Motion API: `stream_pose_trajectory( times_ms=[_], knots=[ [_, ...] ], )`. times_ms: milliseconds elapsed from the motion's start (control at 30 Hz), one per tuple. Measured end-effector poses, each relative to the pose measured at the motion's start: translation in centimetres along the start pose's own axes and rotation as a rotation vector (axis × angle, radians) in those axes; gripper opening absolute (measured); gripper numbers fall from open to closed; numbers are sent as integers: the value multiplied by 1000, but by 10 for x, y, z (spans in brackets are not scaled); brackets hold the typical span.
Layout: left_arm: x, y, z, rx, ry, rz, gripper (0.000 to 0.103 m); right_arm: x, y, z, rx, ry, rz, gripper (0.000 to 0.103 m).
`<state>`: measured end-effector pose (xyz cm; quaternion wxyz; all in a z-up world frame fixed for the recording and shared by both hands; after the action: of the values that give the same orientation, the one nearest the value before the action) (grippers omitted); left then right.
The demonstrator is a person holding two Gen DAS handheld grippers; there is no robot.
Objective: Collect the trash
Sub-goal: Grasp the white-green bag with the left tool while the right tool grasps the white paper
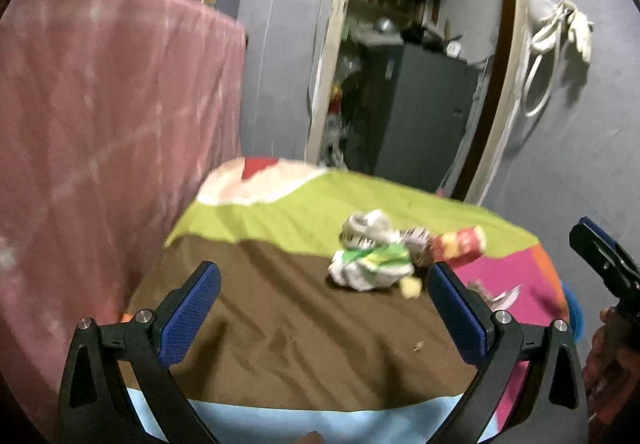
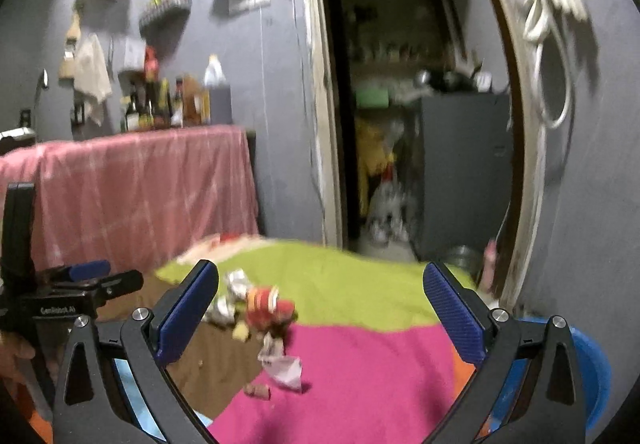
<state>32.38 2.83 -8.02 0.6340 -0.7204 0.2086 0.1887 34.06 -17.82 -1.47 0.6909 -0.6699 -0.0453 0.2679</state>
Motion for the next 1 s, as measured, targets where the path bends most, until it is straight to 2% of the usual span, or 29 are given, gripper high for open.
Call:
stream_pose_trajectory(
  times_ms=[200, 267, 333, 500, 600, 700, 767, 800, 1000],
  knots=[
    [29, 12, 0, 5, 31, 102, 100, 30, 29, 1, 12, -26, 135, 102],
    [37, 14, -1, -2, 44, 125, 100, 39, 39, 1, 16, -35, 183, 97],
    [46, 16, -2, -10, 63, 150, 100, 47, 49, 1, 18, -46, 222, 88],
    [60, 12, -5, -58, 106, 182, 98, 57, 64, 0, 40, -81, 296, 77],
    [69, 9, -10, -65, 127, 201, 93, 61, 71, 3, 35, -98, 337, 74],
    [73, 6, -13, -61, 137, 221, 88, 66, 78, 8, 24, -111, 375, 63],
    [78, 5, -14, -58, 144, 234, 81, 69, 82, 9, 27, -126, 401, 58],
    [80, 5, -14, -57, 148, 240, 77, 69, 83, 9, 30, -130, 409, 52],
    [89, 3, -14, -64, 167, 268, 63, 71, 88, 12, 44, -152, 438, 43]
  ],
)
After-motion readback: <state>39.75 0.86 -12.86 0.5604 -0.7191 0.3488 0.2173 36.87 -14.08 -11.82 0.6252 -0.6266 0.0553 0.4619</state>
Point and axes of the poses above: each gripper's, at about its wrist camera, not at the fingertips, and x roughly the way its jaws point, z to its left, y to its underside, the point moved 9 cm from there along x, roughly the way its jaws point, and after that the axes turned 4 degrees about -y, right-handed, at the moved point
